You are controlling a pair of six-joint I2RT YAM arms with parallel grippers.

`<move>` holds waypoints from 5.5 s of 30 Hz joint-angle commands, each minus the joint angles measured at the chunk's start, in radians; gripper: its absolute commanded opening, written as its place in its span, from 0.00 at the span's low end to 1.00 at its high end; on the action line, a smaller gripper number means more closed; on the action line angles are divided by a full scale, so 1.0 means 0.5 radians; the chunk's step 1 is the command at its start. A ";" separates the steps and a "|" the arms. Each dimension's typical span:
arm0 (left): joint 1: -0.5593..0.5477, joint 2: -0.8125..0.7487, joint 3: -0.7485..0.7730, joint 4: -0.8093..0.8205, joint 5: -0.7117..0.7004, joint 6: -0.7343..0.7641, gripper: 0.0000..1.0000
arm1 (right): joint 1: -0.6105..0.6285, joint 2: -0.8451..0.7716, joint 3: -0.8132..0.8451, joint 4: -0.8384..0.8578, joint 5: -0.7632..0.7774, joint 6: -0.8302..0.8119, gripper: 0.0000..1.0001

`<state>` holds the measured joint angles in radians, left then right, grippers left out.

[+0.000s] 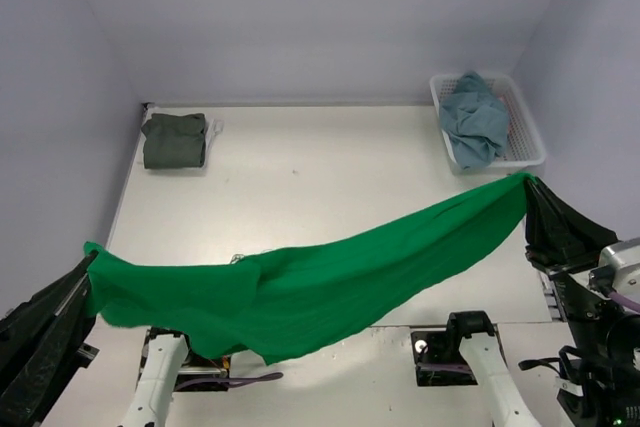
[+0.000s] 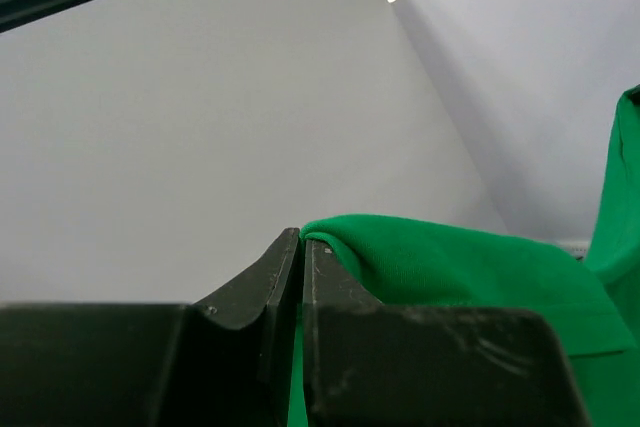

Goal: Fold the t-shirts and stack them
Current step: Flatten out the tshirt

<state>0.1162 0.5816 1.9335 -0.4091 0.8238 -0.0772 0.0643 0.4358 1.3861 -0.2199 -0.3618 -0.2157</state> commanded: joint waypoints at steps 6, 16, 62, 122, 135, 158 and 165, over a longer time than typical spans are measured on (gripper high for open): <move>0.081 0.291 -0.381 0.229 -0.046 0.004 0.00 | 0.006 0.098 -0.351 0.259 0.070 -0.102 0.00; 0.068 0.781 -0.909 0.573 -0.239 0.332 0.00 | -0.030 0.474 -0.845 0.725 0.076 -0.259 0.00; -0.745 2.613 -0.747 1.190 -1.497 0.897 0.00 | 0.062 2.580 -0.530 1.431 0.662 -0.409 0.00; -0.932 2.820 -0.053 0.588 -2.044 0.980 0.76 | 0.273 2.470 -0.244 0.775 1.028 -0.280 0.15; -0.953 1.645 -0.961 0.015 -1.587 0.863 0.77 | 0.347 2.111 -0.502 0.419 0.746 -0.403 0.22; -0.953 1.153 -2.035 0.226 -1.470 0.836 0.77 | 0.237 2.754 -0.456 0.713 0.635 -0.501 0.45; -0.950 1.181 -2.078 0.312 -1.479 0.823 0.77 | 0.141 2.810 -0.342 0.740 0.570 -0.495 0.47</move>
<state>-0.3546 1.1809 0.8856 -0.3382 0.0765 0.3538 0.1467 1.8767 1.1526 0.0864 -0.0628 -0.4549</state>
